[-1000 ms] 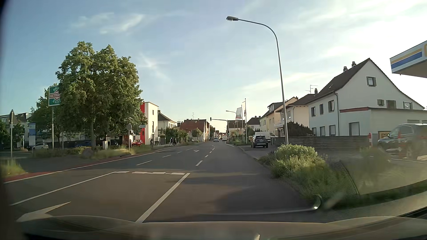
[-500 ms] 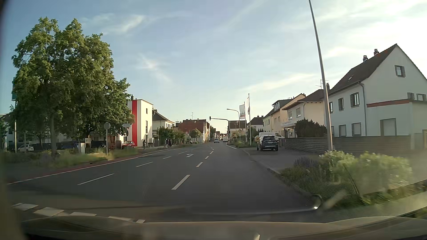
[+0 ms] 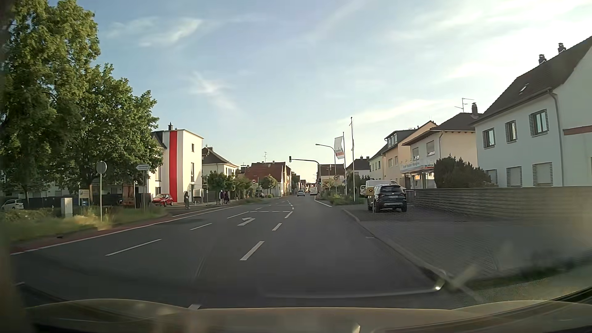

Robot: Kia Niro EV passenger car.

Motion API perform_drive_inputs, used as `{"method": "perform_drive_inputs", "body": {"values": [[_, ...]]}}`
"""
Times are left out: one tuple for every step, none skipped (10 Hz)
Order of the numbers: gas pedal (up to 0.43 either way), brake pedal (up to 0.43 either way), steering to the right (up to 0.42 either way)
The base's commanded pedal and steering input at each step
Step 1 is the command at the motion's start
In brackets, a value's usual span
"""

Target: Follow the waypoints while adhering to traffic rules and regulations

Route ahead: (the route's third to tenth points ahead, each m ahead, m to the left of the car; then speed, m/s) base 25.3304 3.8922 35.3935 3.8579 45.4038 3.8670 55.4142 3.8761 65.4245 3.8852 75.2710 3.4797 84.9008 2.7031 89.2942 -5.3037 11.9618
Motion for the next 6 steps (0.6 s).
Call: {"method": "perform_drive_inputs", "body": {"values": [[0.0,0.03,-0.001],[0.0,0.03,-0.001],[0.0,0.03,-0.001],[0.0,0.03,-0.001],[0.0,0.03,-0.001],[0.0,0.03,-0.001]]}}
